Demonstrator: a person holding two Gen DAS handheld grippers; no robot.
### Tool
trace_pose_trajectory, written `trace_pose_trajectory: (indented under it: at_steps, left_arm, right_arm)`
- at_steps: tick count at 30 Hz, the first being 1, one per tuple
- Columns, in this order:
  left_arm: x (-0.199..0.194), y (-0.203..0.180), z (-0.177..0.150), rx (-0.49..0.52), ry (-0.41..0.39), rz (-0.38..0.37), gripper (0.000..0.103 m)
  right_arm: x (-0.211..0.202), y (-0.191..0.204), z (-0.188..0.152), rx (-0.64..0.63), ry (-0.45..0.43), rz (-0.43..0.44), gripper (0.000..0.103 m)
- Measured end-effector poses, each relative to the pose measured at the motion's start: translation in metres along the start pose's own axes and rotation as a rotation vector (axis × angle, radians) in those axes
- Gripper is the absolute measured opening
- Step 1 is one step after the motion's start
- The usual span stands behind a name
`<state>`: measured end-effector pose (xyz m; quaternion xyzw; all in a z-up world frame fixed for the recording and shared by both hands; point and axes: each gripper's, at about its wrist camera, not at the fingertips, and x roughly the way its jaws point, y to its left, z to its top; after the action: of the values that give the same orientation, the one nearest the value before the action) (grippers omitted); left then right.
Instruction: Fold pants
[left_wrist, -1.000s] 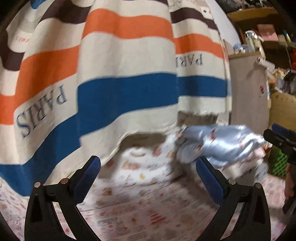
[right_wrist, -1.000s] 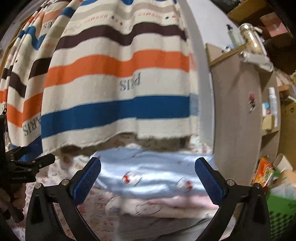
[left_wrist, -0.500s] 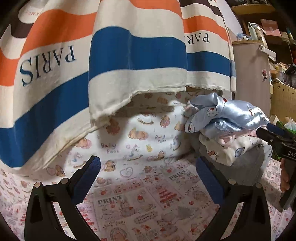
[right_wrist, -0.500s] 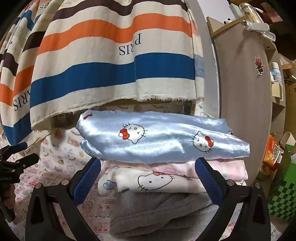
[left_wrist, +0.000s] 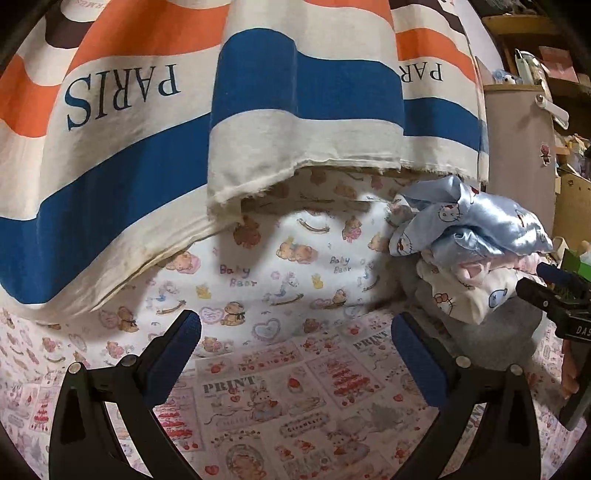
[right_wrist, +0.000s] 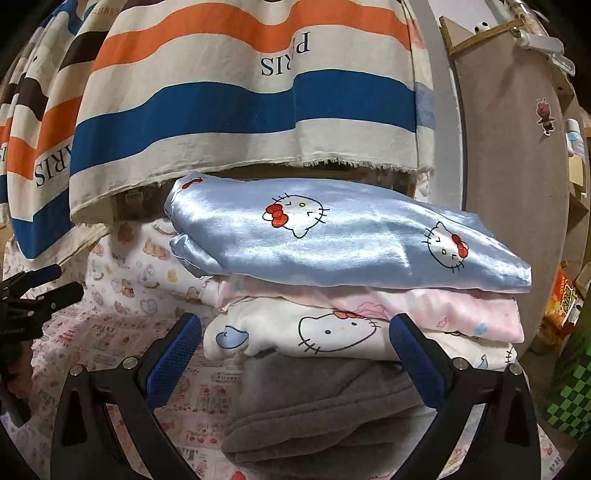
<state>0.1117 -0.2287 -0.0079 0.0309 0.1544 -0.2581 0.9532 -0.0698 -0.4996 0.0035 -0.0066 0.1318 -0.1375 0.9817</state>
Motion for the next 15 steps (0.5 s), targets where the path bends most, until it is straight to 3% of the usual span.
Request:
trace_pose_trajectory:
  at_steps: [5, 15]
  left_arm:
    - [-0.0042, -0.0045, -0.0005, 0.026, -0.020, 0.038, 0.102]
    - [-0.0039, 0.0021, 0.0003, -0.006, -0.013, 0.033, 0.102]
  right_arm:
    - [-0.0001, 0.0015, 0.0000, -0.008, 0.002, -0.004, 0.102]
    - [-0.0024, 0.0004, 0.0014, -0.006, -0.009, -0.010, 0.102]
